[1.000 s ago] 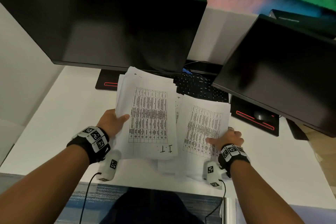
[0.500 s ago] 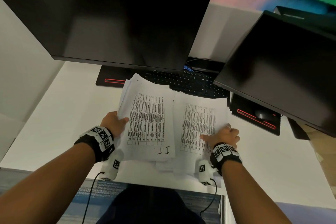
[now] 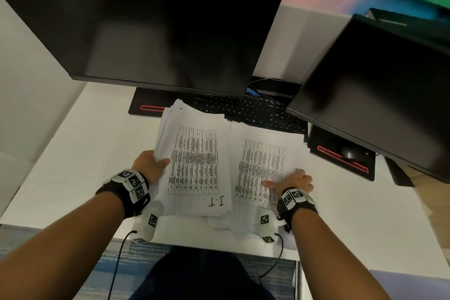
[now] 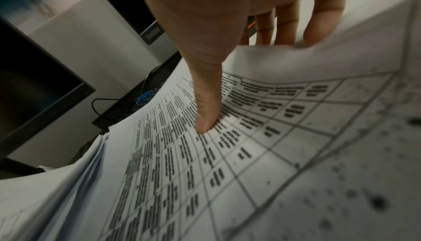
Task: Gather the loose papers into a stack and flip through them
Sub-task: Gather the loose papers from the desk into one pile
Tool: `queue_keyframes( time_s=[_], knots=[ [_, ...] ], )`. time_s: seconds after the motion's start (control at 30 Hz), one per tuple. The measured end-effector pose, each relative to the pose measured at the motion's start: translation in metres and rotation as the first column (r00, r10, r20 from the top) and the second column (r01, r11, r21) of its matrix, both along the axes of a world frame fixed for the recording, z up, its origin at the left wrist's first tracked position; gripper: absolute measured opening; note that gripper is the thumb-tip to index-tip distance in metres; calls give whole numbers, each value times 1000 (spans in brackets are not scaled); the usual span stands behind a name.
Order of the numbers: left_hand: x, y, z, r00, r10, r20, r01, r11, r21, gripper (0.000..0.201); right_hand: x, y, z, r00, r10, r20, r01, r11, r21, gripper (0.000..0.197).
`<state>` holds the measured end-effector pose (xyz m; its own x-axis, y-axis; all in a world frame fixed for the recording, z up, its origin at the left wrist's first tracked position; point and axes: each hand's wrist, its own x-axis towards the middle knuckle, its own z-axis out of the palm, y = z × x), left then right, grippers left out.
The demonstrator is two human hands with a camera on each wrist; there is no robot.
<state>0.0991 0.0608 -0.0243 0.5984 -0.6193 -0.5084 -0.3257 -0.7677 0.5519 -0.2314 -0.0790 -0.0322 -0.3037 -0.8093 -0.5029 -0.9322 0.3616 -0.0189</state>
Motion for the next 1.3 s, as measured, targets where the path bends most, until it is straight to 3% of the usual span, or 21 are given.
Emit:
queue_keyframes(
  time_s=[0.1, 0.27, 0.37, 0.47, 0.53, 0.6, 0.7, 0.83, 0.9, 0.97, 1.07, 1.17, 1.23, 1.3],
  knots=[
    [-1, 0, 2, 1000, -13, 3, 13, 1000, 5, 27, -1, -7, 1, 992, -61, 109, 59, 998, 19, 130],
    [1, 5, 4, 1000, 8, -9, -8, 1000, 13, 31, -4, -17, 4, 954, -174, 243, 165, 985, 56, 101],
    [4, 9, 6, 1000, 19, -10, -19, 1000, 25, 34, -7, -19, 3, 896, -239, 375, 201, 970, 137, 103],
    [7, 13, 8, 1000, 15, -6, -15, 999, 34, 34, -10, -16, 6, 810, -310, 498, 269, 951, 154, 85],
    [8, 16, 10, 1000, 12, -14, -11, 999, 35, 35, -8, -10, 17, 776, -272, 569, 270, 959, 90, 70],
    [9, 17, 11, 1000, -1, -23, 2, 999, 33, 36, -4, -5, 34, 764, -187, 617, 264, 964, -35, 42],
    [7, 17, 13, 999, -14, -50, 15, 1000, 14, 33, 4, -3, 87, 774, -1, 633, 218, 939, -265, 12],
    [-1, 12, 14, 996, -31, -84, 31, 999, -10, 23, 5, -7, 177, 718, 236, 654, 212, 822, -529, 9],
    [-6, 10, 16, 994, -49, -95, 48, 999, -8, 20, 3, -9, 202, 632, 274, 724, 267, 801, -536, 9],
    [-10, 9, 15, 993, -66, -94, 65, 998, -12, 19, 3, -16, 194, 554, 210, 805, 358, 813, -459, 11],
    [-13, 7, 6, 990, -28, -138, 24, 999, -35, 23, 19, -19, 146, 591, 19, 806, 387, 871, -304, 16],
    [-12, 6, -4, 940, 150, -308, -184, 979, -86, 66, 44, -10, 85, 668, -61, 741, 328, 918, -220, 26],
    [-13, 4, -9, 851, 248, -463, -320, 944, -83, 98, 61, 3, 53, 782, -32, 623, 166, 973, -158, 33],
    [-17, -1, -2, 806, 295, -512, -376, 925, -58, 110, 74, 17, 29, 854, 105, 510, -51, 992, -119, 38]
  ],
)
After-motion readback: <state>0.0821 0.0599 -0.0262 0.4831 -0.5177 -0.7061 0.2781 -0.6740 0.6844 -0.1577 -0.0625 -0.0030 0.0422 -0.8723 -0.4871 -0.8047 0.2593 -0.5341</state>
